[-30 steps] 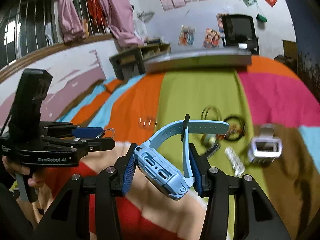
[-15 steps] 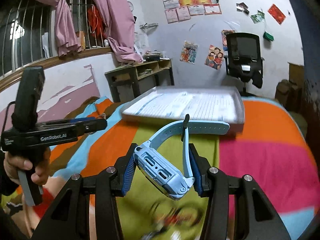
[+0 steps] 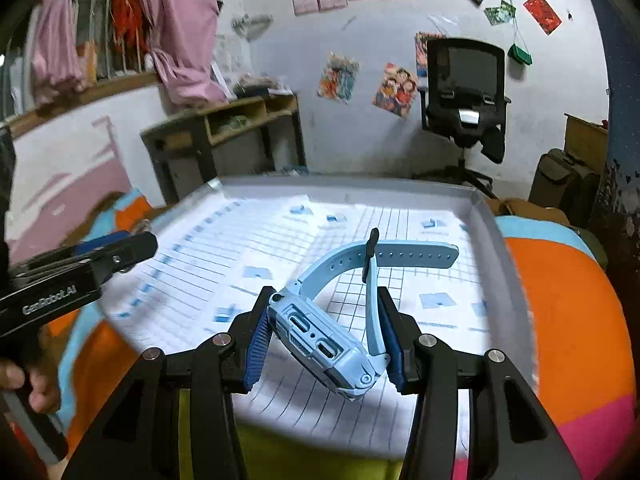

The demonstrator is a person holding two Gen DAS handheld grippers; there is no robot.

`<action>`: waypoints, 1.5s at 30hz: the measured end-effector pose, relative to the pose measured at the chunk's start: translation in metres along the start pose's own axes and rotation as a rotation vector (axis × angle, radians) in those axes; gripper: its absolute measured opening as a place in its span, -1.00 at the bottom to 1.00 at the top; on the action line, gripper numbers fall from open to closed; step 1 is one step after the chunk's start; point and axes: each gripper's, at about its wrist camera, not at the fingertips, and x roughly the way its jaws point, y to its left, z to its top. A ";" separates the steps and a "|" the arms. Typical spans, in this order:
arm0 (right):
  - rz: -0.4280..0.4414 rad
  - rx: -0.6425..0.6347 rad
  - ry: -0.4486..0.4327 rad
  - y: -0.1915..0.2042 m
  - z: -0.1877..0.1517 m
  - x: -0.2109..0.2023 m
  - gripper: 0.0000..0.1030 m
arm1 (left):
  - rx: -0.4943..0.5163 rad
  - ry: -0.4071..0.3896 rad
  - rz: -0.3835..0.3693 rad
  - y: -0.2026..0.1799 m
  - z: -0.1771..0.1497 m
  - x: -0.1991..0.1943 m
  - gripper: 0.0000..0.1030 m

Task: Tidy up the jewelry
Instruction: 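Carry the ring and watch onto the silver tray and open both tools, then withdraw both open tools from the tray back over the remaining jewelry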

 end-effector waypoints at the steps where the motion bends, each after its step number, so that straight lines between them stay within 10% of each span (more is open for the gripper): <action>1: -0.007 -0.006 0.017 0.003 -0.001 0.007 -0.15 | 0.005 0.016 0.019 0.000 -0.002 0.006 -0.17; 21: 0.037 -0.156 0.126 -0.005 -0.039 -0.015 -0.14 | 0.082 0.157 0.044 -0.019 -0.071 -0.017 -0.17; 32: 0.056 -0.152 -0.018 -0.014 -0.032 -0.058 0.28 | -0.045 -0.044 0.050 -0.014 -0.068 -0.066 0.56; 40: 0.097 -0.117 -0.240 -0.013 -0.032 -0.171 0.93 | -0.140 -0.256 0.089 -0.028 -0.091 -0.166 1.00; 45: 0.101 -0.129 -0.349 -0.010 -0.050 -0.253 0.97 | -0.127 -0.341 0.087 -0.043 -0.116 -0.244 1.00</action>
